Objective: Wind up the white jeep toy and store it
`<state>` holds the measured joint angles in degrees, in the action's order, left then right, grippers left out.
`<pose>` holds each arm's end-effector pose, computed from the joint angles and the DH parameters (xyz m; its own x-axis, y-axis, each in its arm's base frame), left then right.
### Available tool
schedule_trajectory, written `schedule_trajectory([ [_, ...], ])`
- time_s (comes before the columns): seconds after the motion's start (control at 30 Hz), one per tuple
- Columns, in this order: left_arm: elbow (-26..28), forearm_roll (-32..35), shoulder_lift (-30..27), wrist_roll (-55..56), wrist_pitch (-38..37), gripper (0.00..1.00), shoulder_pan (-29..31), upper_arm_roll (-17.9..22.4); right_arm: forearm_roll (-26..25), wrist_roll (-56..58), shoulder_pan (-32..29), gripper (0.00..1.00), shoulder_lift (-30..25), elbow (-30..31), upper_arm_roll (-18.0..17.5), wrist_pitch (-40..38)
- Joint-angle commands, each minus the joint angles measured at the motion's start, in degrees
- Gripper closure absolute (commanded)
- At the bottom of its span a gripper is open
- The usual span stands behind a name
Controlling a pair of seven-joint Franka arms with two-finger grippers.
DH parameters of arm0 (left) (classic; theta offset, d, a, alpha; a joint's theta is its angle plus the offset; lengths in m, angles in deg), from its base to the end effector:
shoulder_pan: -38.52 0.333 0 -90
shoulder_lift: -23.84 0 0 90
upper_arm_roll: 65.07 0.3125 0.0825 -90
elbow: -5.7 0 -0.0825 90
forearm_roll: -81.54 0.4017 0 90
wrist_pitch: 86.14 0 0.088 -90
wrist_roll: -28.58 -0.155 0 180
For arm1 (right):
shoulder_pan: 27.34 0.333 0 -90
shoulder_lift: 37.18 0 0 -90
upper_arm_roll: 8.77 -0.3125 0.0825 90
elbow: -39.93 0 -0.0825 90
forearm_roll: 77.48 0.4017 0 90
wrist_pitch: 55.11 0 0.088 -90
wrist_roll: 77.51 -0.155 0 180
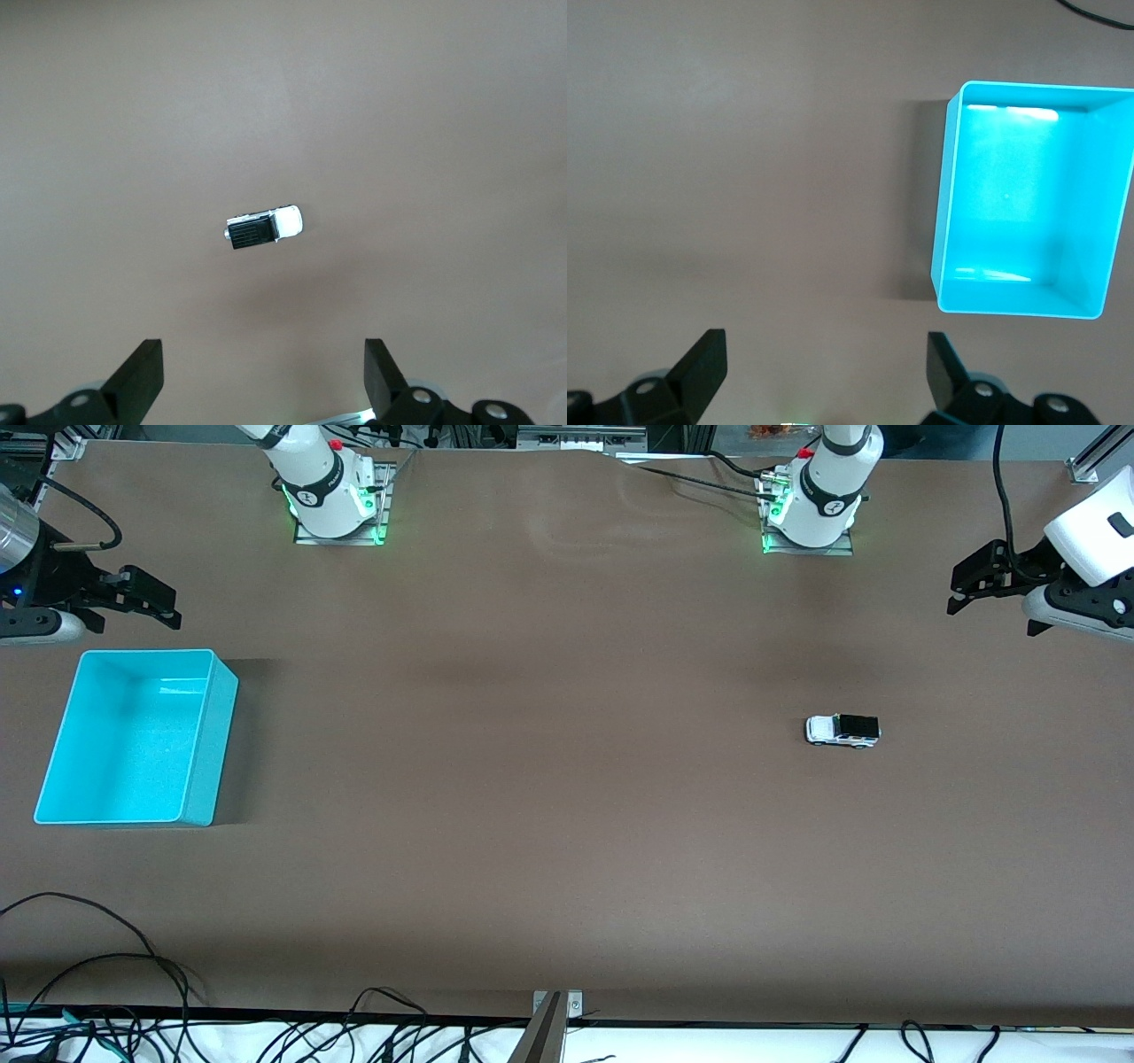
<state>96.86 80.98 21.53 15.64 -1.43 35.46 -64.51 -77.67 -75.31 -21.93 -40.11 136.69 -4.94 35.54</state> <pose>0.5458 -0.0253 0.5782 0.9613 -0.2670 -0.0681 -0.2658 -0.9637 0.0261 0.5518 0.0140 0.5451 0.9963 0.0662 -0.0555 0.0662 -0.9978 -0.0022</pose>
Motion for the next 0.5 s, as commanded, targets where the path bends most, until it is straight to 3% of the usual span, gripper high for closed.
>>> schedule_trajectory([
  [0.0,-1.69,0.65,0.73,-0.41,-1.31,0.0,0.16,-0.12,-0.51,-0.44,-0.14,0.0,0.12,-0.33,-0.22,0.05],
  [0.47,-1.69,0.21,1.96,-1.03,-1.22,0.0,-0.28,-0.3,-0.42,-0.18,-0.05,0.0,3.28,-4.2,-0.22,0.05],
])
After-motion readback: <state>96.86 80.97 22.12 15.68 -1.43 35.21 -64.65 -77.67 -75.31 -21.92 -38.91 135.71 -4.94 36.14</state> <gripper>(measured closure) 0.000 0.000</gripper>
